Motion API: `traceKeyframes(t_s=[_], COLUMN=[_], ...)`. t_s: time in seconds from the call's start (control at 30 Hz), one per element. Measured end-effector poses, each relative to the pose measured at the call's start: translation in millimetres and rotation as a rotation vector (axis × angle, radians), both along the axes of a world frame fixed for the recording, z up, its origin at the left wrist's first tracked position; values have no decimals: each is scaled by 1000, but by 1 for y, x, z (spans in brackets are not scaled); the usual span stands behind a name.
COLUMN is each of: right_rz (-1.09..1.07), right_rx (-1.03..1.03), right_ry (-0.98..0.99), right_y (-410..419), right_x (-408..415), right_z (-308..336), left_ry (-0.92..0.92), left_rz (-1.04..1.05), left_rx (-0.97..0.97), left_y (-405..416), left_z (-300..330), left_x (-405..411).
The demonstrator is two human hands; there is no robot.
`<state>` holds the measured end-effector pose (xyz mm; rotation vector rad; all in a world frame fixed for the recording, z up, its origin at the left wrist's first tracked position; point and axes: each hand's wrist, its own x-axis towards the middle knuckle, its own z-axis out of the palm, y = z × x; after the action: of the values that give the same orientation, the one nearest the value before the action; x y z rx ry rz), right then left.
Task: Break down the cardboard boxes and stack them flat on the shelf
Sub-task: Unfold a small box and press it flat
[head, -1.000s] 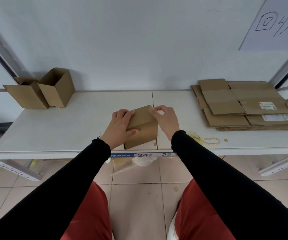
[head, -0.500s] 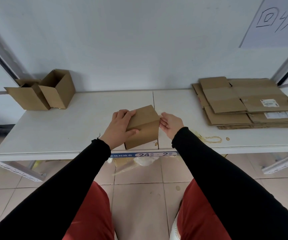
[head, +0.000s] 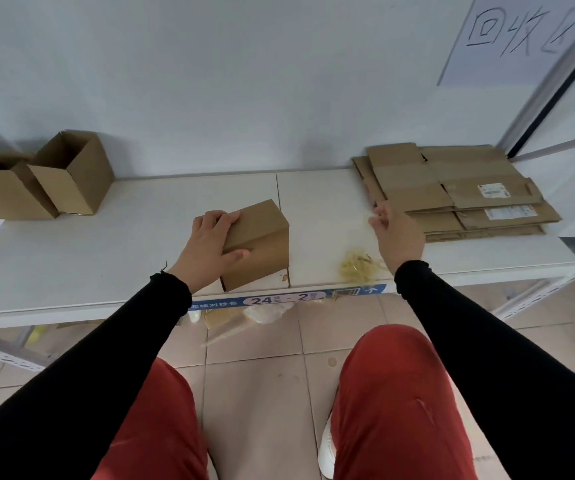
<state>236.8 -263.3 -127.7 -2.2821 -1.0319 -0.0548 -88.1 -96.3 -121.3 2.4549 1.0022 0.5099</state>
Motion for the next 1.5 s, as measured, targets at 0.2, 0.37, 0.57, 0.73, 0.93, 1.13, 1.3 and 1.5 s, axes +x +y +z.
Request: traceKeyframes(t_s=[0.2, 0.37, 0.57, 0.73, 0.93, 1.13, 1.3, 1.5], right_rz=[320, 328, 402, 294, 252, 248, 513, 449], right_rx=[-242, -299, -587, -488, -417, -558, -118, 27], right_ry=[-76, 165, -159, 245, 472, 20, 348, 866], right_y=[-16, -20, -19, -9, -7, 14, 45, 69], right_x=[-15, -7, -28, -21, -12, -25, -97, -137], right_z=[-35, -31, -37, -19, -9, 12, 42, 48], left_ry=[11, 23, 17, 17, 21, -62, -262, -328], left_rz=[4, 8, 10, 8, 14, 41, 109, 207], left_rx=[-7, -5, -18, -31, -81, -213, -313, -480], left_y=[-1, -1, 0, -2, -2, 1, 4, 12], left_z=[2, 2, 3, 5, 10, 19, 22, 23], left_x=[-1, 0, 0, -1, -3, -5, -12, -24])
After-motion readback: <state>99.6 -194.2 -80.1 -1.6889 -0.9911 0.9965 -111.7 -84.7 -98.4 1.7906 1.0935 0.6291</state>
